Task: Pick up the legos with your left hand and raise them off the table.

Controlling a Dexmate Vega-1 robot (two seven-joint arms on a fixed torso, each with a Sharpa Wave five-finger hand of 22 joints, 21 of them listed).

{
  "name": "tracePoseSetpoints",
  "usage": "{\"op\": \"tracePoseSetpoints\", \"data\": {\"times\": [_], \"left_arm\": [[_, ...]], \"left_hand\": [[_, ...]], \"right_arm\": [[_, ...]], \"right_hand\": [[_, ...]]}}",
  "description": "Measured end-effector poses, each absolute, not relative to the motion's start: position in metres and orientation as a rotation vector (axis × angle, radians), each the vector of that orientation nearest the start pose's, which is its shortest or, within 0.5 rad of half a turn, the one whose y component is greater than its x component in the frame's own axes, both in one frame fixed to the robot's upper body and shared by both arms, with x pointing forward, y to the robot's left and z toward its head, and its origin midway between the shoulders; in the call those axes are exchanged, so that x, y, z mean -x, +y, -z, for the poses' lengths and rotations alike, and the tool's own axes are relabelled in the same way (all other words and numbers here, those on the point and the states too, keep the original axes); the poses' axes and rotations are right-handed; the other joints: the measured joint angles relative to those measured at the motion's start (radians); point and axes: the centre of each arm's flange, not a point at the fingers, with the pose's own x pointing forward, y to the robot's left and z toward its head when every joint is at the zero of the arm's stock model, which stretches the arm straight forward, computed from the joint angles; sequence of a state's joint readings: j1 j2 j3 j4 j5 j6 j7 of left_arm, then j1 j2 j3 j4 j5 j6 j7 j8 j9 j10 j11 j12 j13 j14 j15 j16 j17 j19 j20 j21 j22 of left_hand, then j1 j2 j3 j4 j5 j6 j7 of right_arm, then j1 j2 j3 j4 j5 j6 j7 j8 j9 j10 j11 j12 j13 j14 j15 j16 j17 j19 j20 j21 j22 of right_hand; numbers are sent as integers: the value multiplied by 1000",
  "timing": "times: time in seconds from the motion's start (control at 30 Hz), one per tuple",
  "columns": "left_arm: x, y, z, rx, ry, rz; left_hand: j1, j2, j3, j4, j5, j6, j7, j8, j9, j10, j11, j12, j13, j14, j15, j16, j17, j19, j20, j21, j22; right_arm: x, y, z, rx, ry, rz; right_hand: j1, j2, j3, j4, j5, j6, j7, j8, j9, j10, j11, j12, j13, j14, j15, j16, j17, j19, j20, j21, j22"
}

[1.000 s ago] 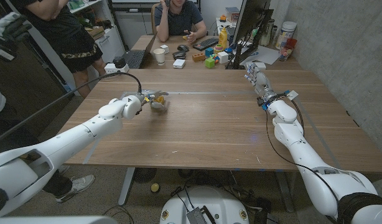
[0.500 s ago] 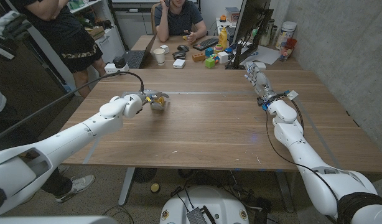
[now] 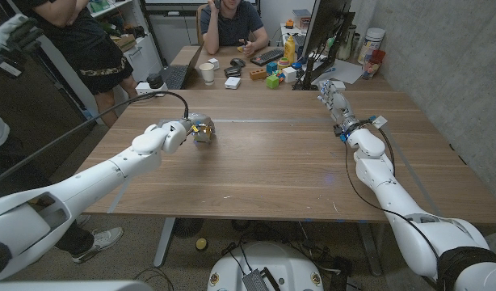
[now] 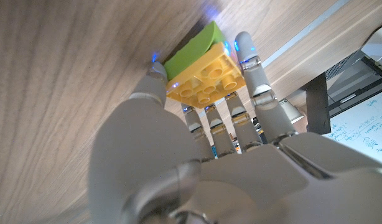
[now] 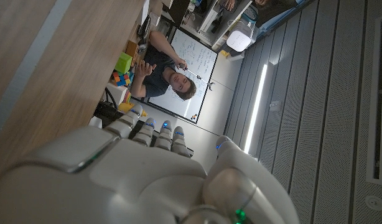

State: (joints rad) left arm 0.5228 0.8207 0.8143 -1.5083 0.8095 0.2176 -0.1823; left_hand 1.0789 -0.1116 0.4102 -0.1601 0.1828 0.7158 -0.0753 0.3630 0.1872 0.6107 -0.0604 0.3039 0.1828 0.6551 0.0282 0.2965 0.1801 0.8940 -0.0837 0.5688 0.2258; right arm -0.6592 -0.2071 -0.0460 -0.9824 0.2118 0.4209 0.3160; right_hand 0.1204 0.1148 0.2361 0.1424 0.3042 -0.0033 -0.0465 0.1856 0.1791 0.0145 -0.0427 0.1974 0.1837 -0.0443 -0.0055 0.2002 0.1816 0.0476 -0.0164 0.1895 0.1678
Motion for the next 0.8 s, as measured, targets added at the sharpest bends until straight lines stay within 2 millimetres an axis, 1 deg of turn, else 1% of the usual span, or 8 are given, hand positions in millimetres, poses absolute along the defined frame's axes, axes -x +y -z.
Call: {"op": "tracePoseSetpoints", "data": {"times": [0.03,0.2,0.23,0.27,0.4,0.7,0.73,0.8], "left_arm": [[-665,272,-26,-1859,-351,-68],[-666,271,-26,-1862,-351,-75],[-666,271,-27,-1863,-350,-76],[-666,272,-27,-1864,-351,-78],[-667,271,-28,-1864,-350,-84],[-664,270,-33,-1859,-357,-96],[-664,271,-34,-1859,-359,-97],[-664,271,-34,-1856,-358,-97]], "left_hand": [[6,-6,0,0,0,16,-1,0,1,12,5,0,0,16,3,0,4,10,0,11,0],[15,-16,0,0,-1,41,-9,0,1,29,10,0,1,23,5,8,13,12,2,30,5],[18,-18,0,0,-1,41,-8,0,1,29,10,0,1,24,6,8,14,13,2,34,5],[19,-20,0,0,-1,50,0,0,1,36,10,0,2,29,11,8,14,14,4,38,5],[23,-24,0,0,-7,60,0,0,1,39,10,-11,2,34,13,8,14,16,5,46,9],[23,-24,0,0,-9,66,6,0,1,39,3,-19,2,36,14,3,14,15,5,60,14],[24,-24,0,0,-9,73,9,0,1,49,-8,-23,2,47,19,1,14,15,5,62,14],[26,-26,0,0,-11,73,9,0,1,49,-8,-23,2,49,19,-1,14,15,5,62,14]], "right_arm": [[-683,-290,-28,108,-741,-221],[-685,-289,-29,112,-739,-220],[-685,-289,-29,114,-738,-219],[-685,-289,-29,114,-737,-219],[-686,-289,-30,117,-735,-219],[-687,-289,-29,124,-732,-215],[-687,-289,-29,124,-731,-215],[-687,-289,-30,126,-732,-216]], "right_hand": [[0,0,0,0,0,0,0,0,0,0,0,0,0,0,0,0,0,0,0,0,0],[0,0,0,0,8,0,0,0,0,0,0,0,0,0,0,0,0,0,0,0,0],[0,0,0,0,8,4,-4,0,0,0,0,0,0,0,0,0,0,0,0,0,0],[0,0,0,0,8,4,-4,0,0,0,0,0,0,0,0,0,0,0,0,0,0],[0,0,0,0,8,4,-4,0,0,0,0,0,0,0,0,0,0,0,0,0,0],[0,0,0,0,8,4,-4,0,0,0,0,0,0,0,0,0,0,0,0,0,0],[0,0,0,0,8,4,-4,0,0,0,0,0,0,0,0,0,0,0,0,0,0],[0,0,0,0,8,4,-4,0,0,0,0,0,0,0,0,0,0,0,0,0,0]]}}
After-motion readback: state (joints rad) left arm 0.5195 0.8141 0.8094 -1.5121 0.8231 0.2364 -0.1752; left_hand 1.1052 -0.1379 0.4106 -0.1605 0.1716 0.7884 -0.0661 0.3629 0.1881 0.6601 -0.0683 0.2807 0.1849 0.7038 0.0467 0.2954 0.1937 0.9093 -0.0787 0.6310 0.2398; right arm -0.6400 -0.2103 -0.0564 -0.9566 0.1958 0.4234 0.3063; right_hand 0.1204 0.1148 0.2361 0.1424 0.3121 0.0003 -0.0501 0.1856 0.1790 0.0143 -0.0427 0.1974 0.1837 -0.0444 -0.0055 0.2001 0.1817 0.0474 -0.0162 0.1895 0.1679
